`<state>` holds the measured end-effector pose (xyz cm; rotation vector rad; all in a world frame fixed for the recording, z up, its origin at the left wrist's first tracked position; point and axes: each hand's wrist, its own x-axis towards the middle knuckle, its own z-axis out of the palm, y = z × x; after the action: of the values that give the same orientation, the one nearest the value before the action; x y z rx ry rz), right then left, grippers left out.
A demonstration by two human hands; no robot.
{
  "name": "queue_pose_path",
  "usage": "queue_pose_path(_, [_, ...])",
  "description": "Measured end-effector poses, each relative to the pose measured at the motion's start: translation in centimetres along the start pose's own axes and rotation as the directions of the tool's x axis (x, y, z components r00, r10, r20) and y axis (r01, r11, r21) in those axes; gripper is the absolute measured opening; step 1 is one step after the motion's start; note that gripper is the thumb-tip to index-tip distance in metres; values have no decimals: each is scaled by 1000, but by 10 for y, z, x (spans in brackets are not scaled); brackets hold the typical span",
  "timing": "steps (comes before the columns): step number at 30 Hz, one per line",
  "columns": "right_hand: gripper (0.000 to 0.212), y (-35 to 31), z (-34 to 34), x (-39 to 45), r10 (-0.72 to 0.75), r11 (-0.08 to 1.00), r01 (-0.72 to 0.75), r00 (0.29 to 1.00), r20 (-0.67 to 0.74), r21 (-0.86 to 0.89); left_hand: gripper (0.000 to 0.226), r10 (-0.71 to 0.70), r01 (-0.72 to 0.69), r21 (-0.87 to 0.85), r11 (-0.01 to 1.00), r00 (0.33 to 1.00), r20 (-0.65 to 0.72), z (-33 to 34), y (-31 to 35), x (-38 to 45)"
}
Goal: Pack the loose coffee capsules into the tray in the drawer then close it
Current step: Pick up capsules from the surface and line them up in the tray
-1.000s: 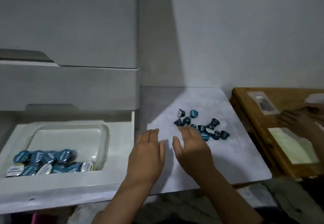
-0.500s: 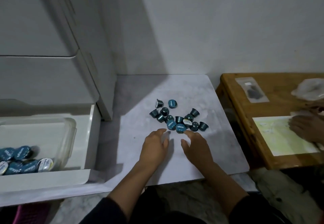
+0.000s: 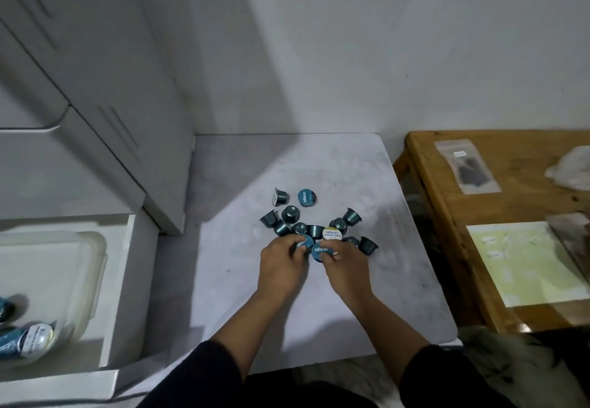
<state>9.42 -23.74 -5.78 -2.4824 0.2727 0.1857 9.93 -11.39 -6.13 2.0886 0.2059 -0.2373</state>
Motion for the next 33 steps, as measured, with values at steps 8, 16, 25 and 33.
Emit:
queue_pose_path(8, [23, 6, -2, -2, 131, 965, -129, 991, 4, 228, 22, -158, 152, -160, 975, 987, -28, -3, -1, 0])
queue_pose_path(16, [23, -11, -25, -18, 21, 954, 0, 998, -67, 300, 25, -36, 17, -167, 986, 993, -114, -37, 20, -21])
queue_pose_path(25, [24, -80, -58, -44, -132, 819, 125, 991, -28, 561, 39, 134, -143, -62, 988, 983, -126, -119, 39, -47])
queue_pose_path(33, [22, -178, -39, -77, -388, 808, 300, 919, 74, 507, 32, 219, -217, 30, 976, 965, -142, -236, 17, -77])
